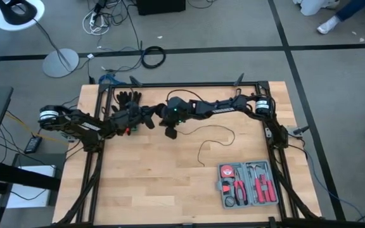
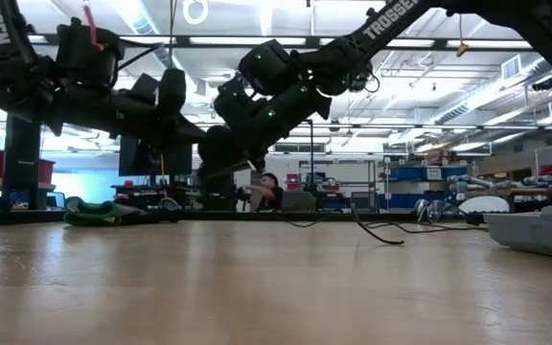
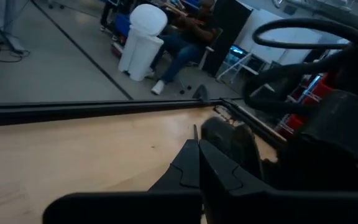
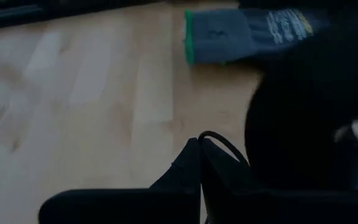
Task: Coil cords
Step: Coil the black wire
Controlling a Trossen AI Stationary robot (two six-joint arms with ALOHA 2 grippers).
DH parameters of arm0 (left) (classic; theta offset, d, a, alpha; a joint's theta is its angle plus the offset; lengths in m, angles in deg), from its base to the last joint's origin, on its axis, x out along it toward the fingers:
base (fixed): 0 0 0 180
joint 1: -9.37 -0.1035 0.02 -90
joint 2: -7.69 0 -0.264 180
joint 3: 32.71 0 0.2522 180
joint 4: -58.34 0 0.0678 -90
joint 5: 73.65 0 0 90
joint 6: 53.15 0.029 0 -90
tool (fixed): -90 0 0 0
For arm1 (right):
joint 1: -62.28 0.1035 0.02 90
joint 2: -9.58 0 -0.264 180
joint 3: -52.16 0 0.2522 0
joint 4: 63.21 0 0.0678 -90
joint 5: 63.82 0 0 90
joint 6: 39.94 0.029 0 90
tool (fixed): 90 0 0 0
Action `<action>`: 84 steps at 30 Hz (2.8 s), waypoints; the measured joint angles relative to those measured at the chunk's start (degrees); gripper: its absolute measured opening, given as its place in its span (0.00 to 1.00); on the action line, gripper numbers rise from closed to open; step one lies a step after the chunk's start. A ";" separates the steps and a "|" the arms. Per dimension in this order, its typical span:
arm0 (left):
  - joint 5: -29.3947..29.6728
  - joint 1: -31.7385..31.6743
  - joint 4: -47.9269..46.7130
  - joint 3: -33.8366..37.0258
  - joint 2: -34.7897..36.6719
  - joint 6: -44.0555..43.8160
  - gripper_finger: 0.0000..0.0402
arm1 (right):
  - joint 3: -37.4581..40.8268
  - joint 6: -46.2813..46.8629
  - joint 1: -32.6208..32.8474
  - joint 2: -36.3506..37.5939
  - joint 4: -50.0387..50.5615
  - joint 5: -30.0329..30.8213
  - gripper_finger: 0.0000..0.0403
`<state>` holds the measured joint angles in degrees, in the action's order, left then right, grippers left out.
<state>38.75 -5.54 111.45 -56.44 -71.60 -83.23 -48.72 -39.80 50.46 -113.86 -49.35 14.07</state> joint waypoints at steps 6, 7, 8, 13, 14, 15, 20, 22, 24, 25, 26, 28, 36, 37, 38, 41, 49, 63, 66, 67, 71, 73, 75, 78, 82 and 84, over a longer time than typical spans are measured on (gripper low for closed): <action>-0.63 0.02 -6.99 -2.26 0.00 1.16 0.00 | -0.88 -0.39 -0.12 -0.02 -0.05 -1.69 0.00; -0.75 0.02 -8.17 -2.74 0.00 1.18 0.00 | -0.90 -0.39 -0.14 -0.02 -0.28 -1.73 0.00; -0.75 0.02 -9.26 -3.16 0.00 1.32 0.00 | -0.95 -0.39 -0.24 -0.02 -0.44 -1.74 0.00; -1.46 0.02 -11.13 -4.14 0.00 2.84 0.00 | -0.95 -0.34 -0.64 -0.02 -0.26 -2.49 0.00; -1.69 0.03 -11.92 -4.33 0.00 2.97 0.00 | -0.95 -0.35 -0.81 0.01 -0.32 -2.72 0.00; -1.79 0.04 -12.60 -4.48 0.00 3.02 0.00 | -0.95 -0.34 -0.99 0.14 0.01 -2.82 0.00; -2.75 0.08 -16.66 -4.55 0.00 3.18 0.00 | -0.89 0.93 -2.48 1.30 0.05 -6.69 0.00; -2.89 0.07 -17.39 -4.55 0.00 3.19 0.00 | -0.94 2.08 -3.35 1.96 0.19 -9.58 0.00; -2.97 0.04 -17.62 -4.55 0.00 3.19 0.00 | -0.93 3.47 -4.22 2.32 0.72 -12.43 0.00; -3.12 0.04 -17.74 -4.55 0.00 3.19 0.00 | -0.93 4.01 -4.75 2.68 1.12 -13.84 0.00; -3.41 0.04 -17.94 -4.55 0.00 3.19 0.00 | -0.87 4.62 -5.18 2.93 1.56 -15.29 0.00; -3.61 0.04 -17.86 -4.55 0.00 3.19 0.00 | -0.88 4.87 -5.89 3.23 1.40 -17.05 0.00; -4.04 0.04 -17.70 -4.55 0.02 3.03 0.00 | -0.88 6.30 -7.21 3.48 2.59 -20.64 0.00; -3.99 0.02 -17.49 -4.55 0.02 2.98 0.00 | -0.88 6.29 -7.09 3.48 2.59 -20.69 0.00; -3.84 0.04 -16.95 -4.51 0.00 2.85 0.00 | -0.88 6.25 -6.72 3.48 2.57 -20.64 0.00; -2.91 0.03 -14.61 -4.51 0.01 2.28 0.00 | -0.88 5.66 -5.17 3.48 0.87 -20.18 0.00; -2.67 -0.24 -10.93 -4.51 0.02 -0.39 0.00 | -0.88 3.22 -1.65 3.48 -1.27 -14.86 0.00; -3.61 -0.46 -7.27 -4.49 0.00 -1.88 0.00 | 2.44 2.80 -0.92 3.56 2.66 -9.43 0.00; -3.55 -0.79 -6.81 -4.49 0.00 -1.88 0.00 | 2.46 2.81 -0.57 3.56 1.30 -7.33 0.00; -3.50 -0.86 -6.69 -4.49 0.00 -1.88 0.00 | 2.49 2.82 -0.54 3.56 0.49 -6.85 0.00; -2.39 -0.98 -7.29 -4.42 0.02 -1.88 0.00 | 2.52 3.56 -0.67 3.56 -3.88 -6.54 0.00; -2.32 -1.00 -8.57 -4.40 0.02 -1.86 0.00 | 2.55 4.96 -0.89 3.56 -5.47 -6.84 0.00; -3.64 -0.97 -9.65 -4.41 0.02 -1.97 0.00 | 2.53 6.46 -1.41 3.56 -6.91 -7.55 0.00; -5.67 -0.78 -9.75 -4.52 0.00 -1.86 0.00 | 2.39 9.16 -2.37 3.58 -8.28 -9.20 0.00; -5.57 -0.83 -9.69 -4.53 0.00 -1.80 0.00 | 2.39 11.26 -3.16 3.58 -8.02 -10.39 0.00; -5.64 -0.83 -9.60 -4.53 0.00 -1.78 0.00 | 2.39 11.35 -3.40 3.58 -8.05 -10.70 0.00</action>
<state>33.11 -6.37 101.85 -60.97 -71.60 -85.00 -46.33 -28.45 47.06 -110.28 -57.40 3.37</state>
